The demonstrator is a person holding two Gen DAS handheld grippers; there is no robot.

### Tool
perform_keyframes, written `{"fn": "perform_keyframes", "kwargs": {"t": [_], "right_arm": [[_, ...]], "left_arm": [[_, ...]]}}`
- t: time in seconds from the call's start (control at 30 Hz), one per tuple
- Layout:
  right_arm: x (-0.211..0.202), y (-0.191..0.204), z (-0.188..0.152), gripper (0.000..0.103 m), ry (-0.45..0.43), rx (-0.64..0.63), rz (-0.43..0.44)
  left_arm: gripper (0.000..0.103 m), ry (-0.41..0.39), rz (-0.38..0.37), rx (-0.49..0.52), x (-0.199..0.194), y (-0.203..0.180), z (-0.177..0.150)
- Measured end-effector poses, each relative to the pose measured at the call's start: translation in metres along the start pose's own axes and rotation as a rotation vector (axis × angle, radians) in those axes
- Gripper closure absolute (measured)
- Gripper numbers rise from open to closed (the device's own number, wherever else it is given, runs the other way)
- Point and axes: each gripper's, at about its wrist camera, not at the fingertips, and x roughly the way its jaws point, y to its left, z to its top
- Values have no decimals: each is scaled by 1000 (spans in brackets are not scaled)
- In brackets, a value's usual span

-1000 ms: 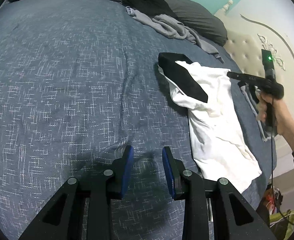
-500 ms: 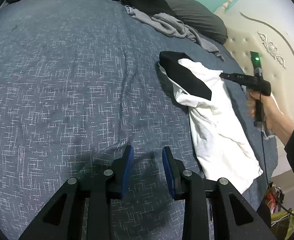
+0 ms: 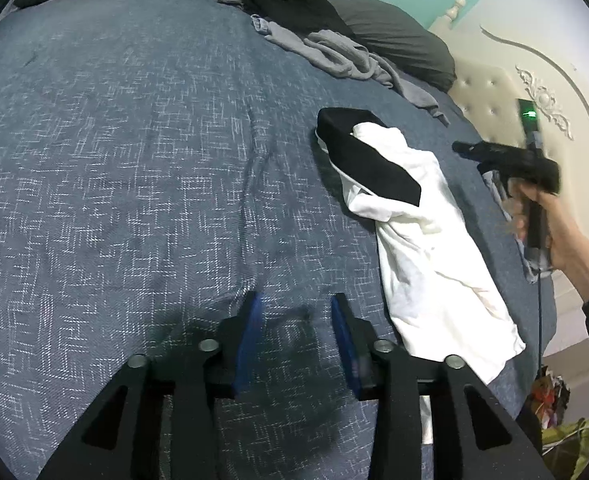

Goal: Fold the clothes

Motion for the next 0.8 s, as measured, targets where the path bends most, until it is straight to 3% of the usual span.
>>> {"fn": "perform_keyframes", "kwargs": {"t": [0.1, 0.13, 0.23, 0.33, 0.47, 0.6, 0.7, 0.73, 0.8], "right_arm": [[-11, 38, -14, 74, 50, -116, 157], [-10, 52, -20, 69, 82, -159, 207], [-1, 74, -30, 68, 114, -230, 211], [9, 96, -40, 68, 146, -300, 215], [23, 125, -54, 68, 189, -394, 219], [40, 136, -56, 68, 210, -448, 114], [43, 137, -61, 68, 217, -438, 123], [42, 137, -61, 69, 209, -439, 123], [38, 136, -62, 83, 195, -435, 128]], "left_arm": [[61, -7, -7, -2, -3, -1, 1], [61, -10, -8, -2, -4, -2, 1], [60, -14, -6, -1, -6, -2, 1], [45, -6, 2, 6, -5, -2, 0], [45, 3, 1, 0, -2, -1, -1], [41, 2, 10, -10, -1, 2, 0], [34, -3, 14, -22, -2, 6, 0], [34, -5, 15, -26, -3, 7, 1], [33, -7, 19, -29, -4, 8, 1]]}}
